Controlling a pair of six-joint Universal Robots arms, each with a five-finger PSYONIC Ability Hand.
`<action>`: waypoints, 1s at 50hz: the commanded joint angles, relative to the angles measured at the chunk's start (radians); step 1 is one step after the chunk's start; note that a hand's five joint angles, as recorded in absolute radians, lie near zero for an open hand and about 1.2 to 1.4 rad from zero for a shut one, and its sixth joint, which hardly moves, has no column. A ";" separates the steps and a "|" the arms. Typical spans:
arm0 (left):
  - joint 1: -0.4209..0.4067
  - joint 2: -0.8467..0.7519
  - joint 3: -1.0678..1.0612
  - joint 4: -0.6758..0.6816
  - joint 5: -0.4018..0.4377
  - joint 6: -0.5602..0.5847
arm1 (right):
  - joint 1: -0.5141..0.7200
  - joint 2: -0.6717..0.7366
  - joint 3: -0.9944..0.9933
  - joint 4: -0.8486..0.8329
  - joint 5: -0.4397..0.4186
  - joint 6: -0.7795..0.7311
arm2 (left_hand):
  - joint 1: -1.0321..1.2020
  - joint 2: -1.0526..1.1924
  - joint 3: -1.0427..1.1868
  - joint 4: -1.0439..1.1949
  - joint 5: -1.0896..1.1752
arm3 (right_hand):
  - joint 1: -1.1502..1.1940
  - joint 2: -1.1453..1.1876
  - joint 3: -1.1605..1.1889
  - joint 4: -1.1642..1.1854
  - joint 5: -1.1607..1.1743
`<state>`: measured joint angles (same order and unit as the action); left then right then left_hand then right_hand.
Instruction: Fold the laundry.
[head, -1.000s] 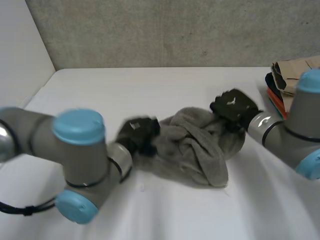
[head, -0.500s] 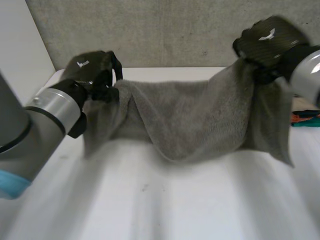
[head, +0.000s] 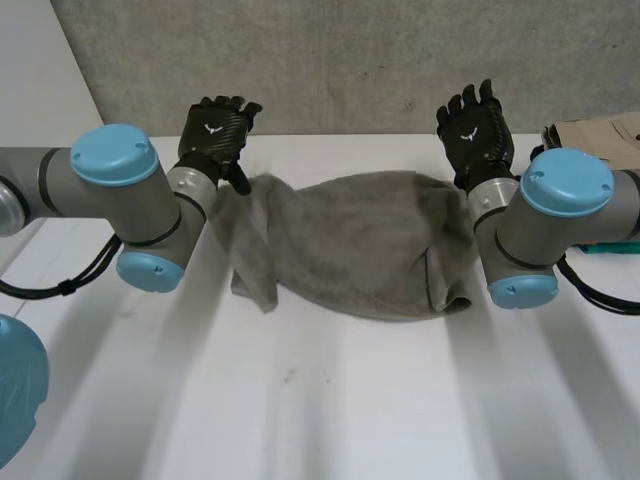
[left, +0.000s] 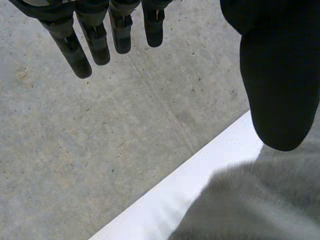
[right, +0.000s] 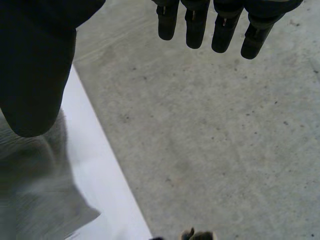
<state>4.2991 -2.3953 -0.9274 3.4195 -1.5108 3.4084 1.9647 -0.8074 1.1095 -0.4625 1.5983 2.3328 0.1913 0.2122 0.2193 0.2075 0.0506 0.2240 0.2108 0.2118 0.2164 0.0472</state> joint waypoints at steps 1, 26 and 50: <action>-0.002 0.226 -0.267 -0.008 0.000 0.003 | -0.003 -0.199 0.185 0.163 -0.005 0.008 | 0.037 0.016 0.009 0.021 0.003 | -0.049 -0.036 -0.037 -0.042 -0.047; -0.019 0.182 -0.605 -0.009 0.083 0.400 | -0.015 -0.211 0.461 0.243 -0.244 0.065 | 0.295 0.274 0.267 0.279 0.261 | 0.413 0.426 0.425 0.420 0.415; -0.002 0.079 -0.492 -0.006 0.247 0.397 | -0.015 -0.171 0.455 0.232 -0.233 0.068 | 0.557 0.536 0.529 0.540 0.523 | 1.172 1.185 1.184 1.180 1.175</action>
<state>4.3007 -2.3012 -1.4302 3.4128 -1.2691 3.8052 1.9490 -0.9693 1.5364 -0.2319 1.3658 2.3987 0.6062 0.5909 0.5880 0.5924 0.4141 1.1305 1.1790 1.1858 1.1967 0.9921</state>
